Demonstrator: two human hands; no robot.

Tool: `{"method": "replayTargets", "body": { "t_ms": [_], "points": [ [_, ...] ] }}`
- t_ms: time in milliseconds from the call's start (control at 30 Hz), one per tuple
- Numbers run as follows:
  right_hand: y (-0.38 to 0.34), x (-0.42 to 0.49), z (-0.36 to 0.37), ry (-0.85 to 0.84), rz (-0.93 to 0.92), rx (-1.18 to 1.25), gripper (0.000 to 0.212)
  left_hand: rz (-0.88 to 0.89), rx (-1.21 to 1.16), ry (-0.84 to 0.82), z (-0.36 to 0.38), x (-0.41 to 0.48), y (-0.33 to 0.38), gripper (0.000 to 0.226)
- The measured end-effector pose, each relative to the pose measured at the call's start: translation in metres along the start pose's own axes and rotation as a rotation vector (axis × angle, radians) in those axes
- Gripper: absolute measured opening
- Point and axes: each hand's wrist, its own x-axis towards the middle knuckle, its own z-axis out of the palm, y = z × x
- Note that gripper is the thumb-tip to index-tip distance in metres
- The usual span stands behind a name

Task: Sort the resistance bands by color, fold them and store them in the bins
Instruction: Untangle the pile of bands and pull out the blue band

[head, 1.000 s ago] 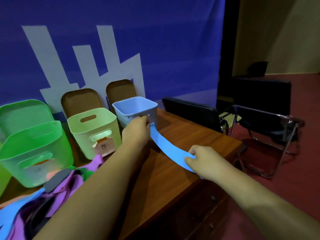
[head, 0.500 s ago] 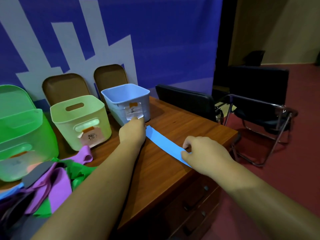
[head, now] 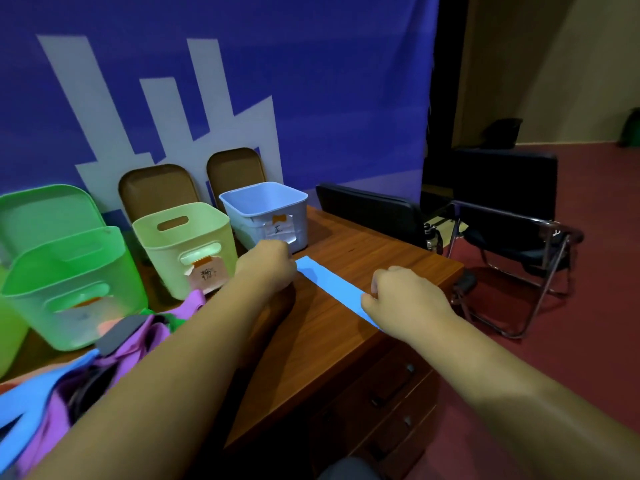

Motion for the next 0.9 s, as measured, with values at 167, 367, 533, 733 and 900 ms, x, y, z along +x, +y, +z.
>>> {"method": "replayTargets", "body": {
  "t_ms": [167, 367, 533, 733, 900],
  "points": [
    [-0.046, -0.006, -0.009, -0.031, -0.065, 0.177, 0.026, 0.035, -0.157, -0.067, -0.050, -0.050, -0.034, 0.020],
    [-0.121, -0.017, 0.001, -0.032, -0.279, 0.328, 0.026, 0.027, -0.203, -0.009, -0.099, -0.133, -0.107, 0.017],
    [-0.196, -0.033, 0.012, -0.041, -0.479, 0.396, 0.025, -0.088, -0.244, 0.111, -0.124, -0.197, -0.187, 0.014],
    [-0.280, -0.046, 0.024, -0.056, -0.692, 0.502, 0.032, -0.229, -0.170, 0.135, -0.125, -0.249, -0.273, 0.006],
    [-0.324, -0.045, 0.039, -0.148, -0.794, 0.393, 0.016, -0.177, -0.270, -0.038, -0.103, -0.268, -0.283, 0.030]
  ]
}}
